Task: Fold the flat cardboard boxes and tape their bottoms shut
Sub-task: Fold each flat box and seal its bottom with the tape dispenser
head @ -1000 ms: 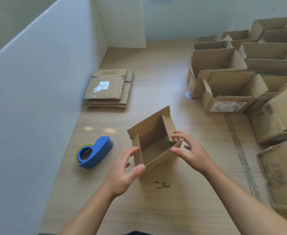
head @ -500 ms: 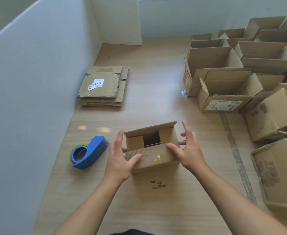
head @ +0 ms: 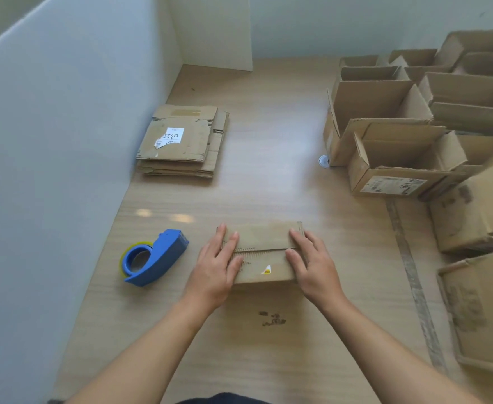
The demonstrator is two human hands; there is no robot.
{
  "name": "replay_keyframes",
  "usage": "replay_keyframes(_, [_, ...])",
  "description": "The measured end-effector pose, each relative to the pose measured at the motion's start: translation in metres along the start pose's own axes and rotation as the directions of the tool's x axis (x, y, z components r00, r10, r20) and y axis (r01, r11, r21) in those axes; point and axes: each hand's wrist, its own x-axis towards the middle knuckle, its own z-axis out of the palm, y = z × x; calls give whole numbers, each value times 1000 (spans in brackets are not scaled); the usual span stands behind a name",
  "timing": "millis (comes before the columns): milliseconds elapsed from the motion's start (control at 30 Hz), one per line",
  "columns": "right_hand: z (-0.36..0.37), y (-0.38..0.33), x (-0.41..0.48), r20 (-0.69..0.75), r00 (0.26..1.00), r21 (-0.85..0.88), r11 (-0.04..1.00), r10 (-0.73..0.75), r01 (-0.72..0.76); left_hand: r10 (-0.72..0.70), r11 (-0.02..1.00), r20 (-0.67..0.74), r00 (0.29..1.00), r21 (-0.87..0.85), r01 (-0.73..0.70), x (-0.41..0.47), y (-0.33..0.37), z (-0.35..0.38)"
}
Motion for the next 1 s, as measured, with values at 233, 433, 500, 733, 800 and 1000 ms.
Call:
replay_keyframes(233, [-11,24,0,-31,996,-167,983,79,-83,-5,999,238,971,38,-4,8,12,32])
replay_keyframes(433, [2,33,-12,206,972,-382,924,114,-28,-51,995,314,948,98,21,-5,-9,39])
replay_keyframes(500, [9,23,-12,184,982,-542,838,42,66,-63,990,340,938,143,15,-8,-14,35])
replay_keyframes(733, [44,9,-11,297,919,-445,815,-258,372,-31,944,275,961,324,-62,-3,-22,27])
replay_keyframes(800, [43,14,-11,237,935,-429,836,-263,343,45,947,229,972,301,-115,-3,-26,24])
replay_keyframes(1000, [47,8,-6,187,943,-446,832,-274,330,100,903,-159,982,429,-22,-5,-68,-26])
